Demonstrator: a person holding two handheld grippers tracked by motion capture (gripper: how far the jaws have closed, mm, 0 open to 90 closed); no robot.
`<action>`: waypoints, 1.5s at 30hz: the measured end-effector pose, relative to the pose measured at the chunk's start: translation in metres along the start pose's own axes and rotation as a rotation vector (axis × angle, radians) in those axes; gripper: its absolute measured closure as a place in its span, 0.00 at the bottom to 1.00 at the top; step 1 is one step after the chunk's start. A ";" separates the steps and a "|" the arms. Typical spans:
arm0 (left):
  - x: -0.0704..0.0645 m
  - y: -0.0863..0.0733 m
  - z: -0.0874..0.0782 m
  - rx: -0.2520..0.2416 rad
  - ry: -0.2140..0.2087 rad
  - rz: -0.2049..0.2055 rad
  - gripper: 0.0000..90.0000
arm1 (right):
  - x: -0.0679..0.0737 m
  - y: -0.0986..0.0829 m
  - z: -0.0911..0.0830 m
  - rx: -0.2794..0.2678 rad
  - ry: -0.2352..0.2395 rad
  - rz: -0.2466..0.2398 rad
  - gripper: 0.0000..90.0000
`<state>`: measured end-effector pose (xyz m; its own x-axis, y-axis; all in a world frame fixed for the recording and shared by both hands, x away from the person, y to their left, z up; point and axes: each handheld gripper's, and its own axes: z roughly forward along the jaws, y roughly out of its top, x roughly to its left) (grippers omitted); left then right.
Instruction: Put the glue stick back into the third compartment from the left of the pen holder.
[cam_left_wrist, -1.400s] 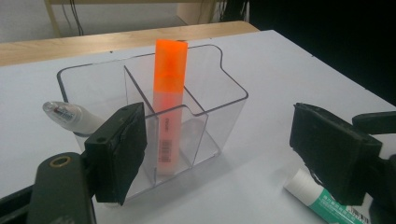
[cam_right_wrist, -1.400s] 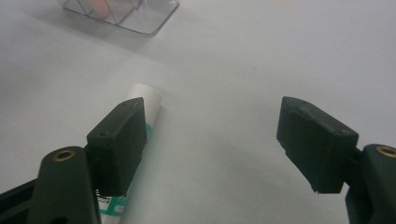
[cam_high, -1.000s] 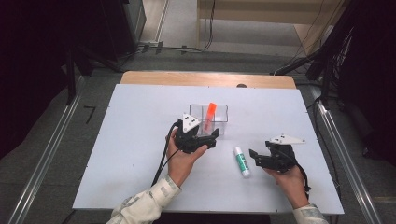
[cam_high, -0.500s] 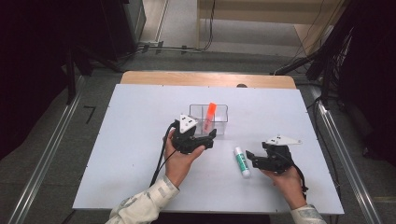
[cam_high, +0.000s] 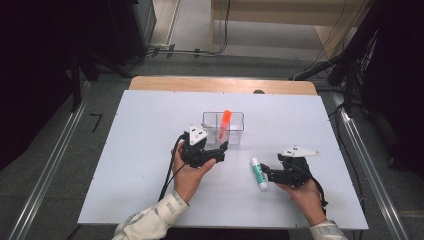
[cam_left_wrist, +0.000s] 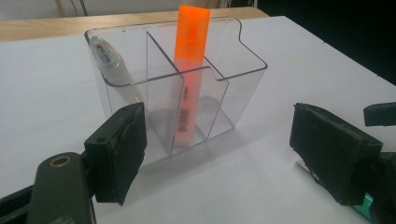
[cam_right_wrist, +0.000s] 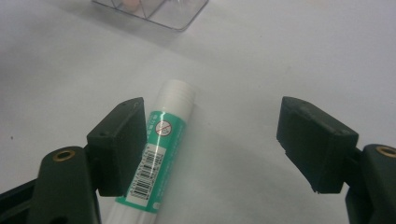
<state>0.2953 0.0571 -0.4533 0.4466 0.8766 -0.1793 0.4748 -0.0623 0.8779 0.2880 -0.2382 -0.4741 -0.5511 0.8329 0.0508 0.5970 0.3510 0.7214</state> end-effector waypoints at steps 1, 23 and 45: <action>0.000 -0.001 -0.001 0.002 0.000 0.000 0.22 | 0.001 0.000 0.000 -0.002 0.002 -0.004 0.26; 0.015 -0.018 -0.005 0.038 0.060 0.008 0.19 | 0.019 -0.009 0.009 0.067 0.028 -0.047 0.26; 0.020 -0.021 -0.006 0.042 0.075 -0.007 0.19 | 0.028 -0.012 0.020 0.117 0.012 -0.083 0.26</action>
<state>0.2898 0.0790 -0.4729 0.3857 0.9104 -0.1498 0.5097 -0.0750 0.8571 0.2775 -0.2104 -0.4949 -0.6080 0.7939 0.0029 0.6122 0.4665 0.6384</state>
